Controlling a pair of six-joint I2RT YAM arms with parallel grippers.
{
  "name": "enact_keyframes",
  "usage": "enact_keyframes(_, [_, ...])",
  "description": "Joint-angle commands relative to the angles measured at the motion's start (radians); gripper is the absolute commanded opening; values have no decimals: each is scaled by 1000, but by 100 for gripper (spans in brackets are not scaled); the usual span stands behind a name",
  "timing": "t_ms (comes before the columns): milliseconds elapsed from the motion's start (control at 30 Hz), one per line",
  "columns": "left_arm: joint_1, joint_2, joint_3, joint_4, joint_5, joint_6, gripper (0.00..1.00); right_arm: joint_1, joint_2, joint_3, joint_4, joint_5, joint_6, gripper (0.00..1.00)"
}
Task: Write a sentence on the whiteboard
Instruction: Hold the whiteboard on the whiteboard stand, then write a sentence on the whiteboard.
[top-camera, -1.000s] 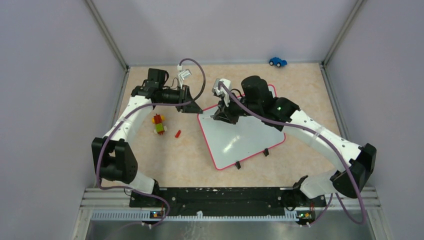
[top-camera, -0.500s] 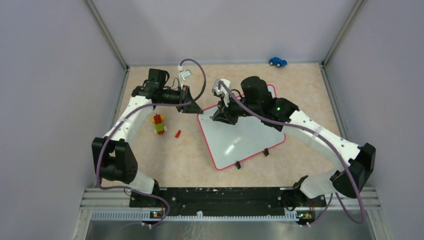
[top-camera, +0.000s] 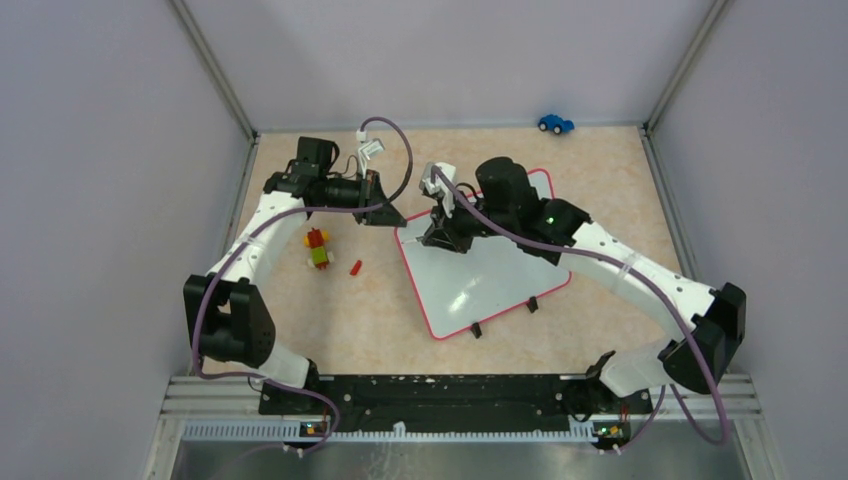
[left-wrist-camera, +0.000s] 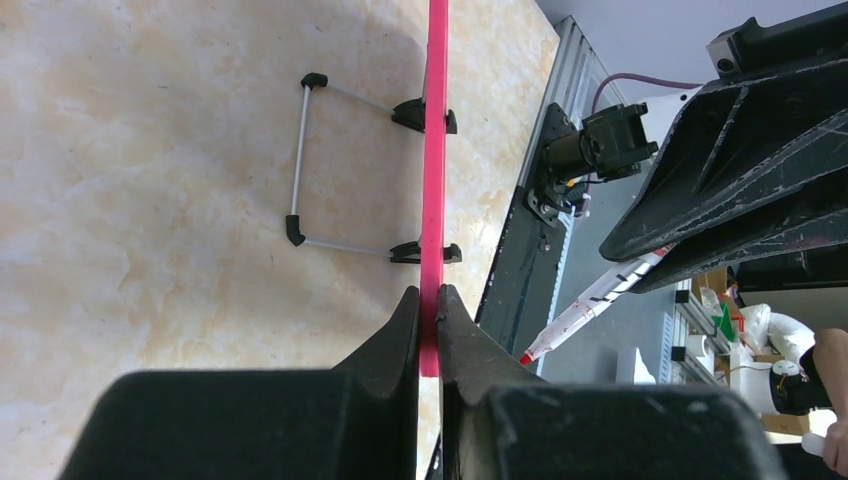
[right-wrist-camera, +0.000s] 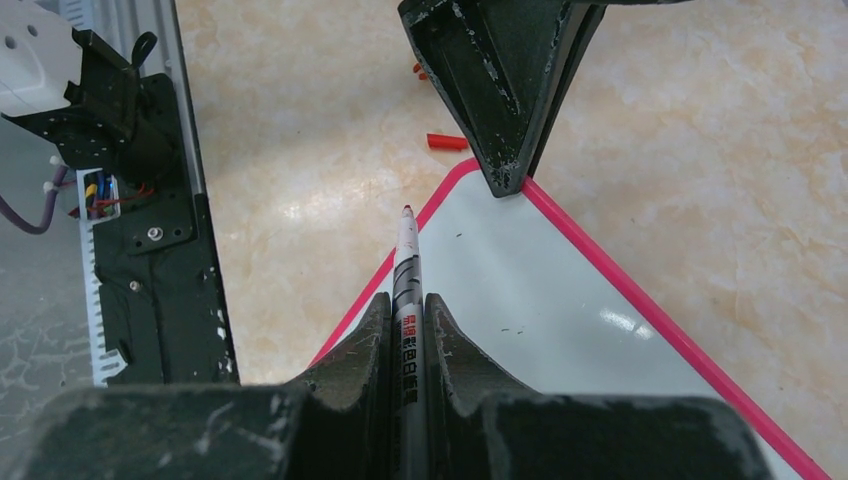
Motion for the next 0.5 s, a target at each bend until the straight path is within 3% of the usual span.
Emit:
enact_keyframes(0, [-14, 4, 4, 20, -10, 13, 0, 15, 5, -13, 48, 57, -13, 0])
enact_keyframes(467, [-23, 3, 5, 15, -21, 19, 0, 16, 28, 9, 51, 115, -17, 0])
